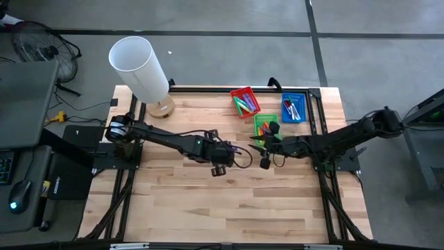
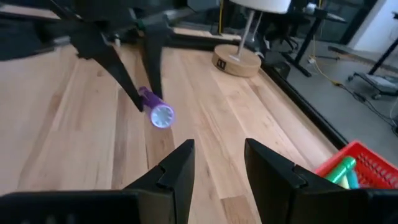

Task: Pick & Place Markers
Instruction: Put the purple highlighter in the red bin

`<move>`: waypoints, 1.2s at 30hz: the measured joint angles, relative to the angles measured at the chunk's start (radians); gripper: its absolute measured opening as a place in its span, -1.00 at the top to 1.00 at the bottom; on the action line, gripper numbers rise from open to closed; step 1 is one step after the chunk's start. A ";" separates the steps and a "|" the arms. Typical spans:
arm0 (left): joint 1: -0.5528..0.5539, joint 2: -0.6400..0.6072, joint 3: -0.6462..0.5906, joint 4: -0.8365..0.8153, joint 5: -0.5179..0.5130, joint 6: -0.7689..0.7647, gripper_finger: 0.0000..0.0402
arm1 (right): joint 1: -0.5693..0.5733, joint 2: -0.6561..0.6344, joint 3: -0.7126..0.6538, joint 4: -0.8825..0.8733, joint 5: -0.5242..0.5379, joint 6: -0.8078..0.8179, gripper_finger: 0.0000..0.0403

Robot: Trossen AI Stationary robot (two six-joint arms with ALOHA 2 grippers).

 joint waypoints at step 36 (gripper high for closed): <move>0.000 -0.002 0.004 0.154 -0.013 0.126 0.72 | -0.058 0.056 0.000 0.164 -0.330 -0.022 0.00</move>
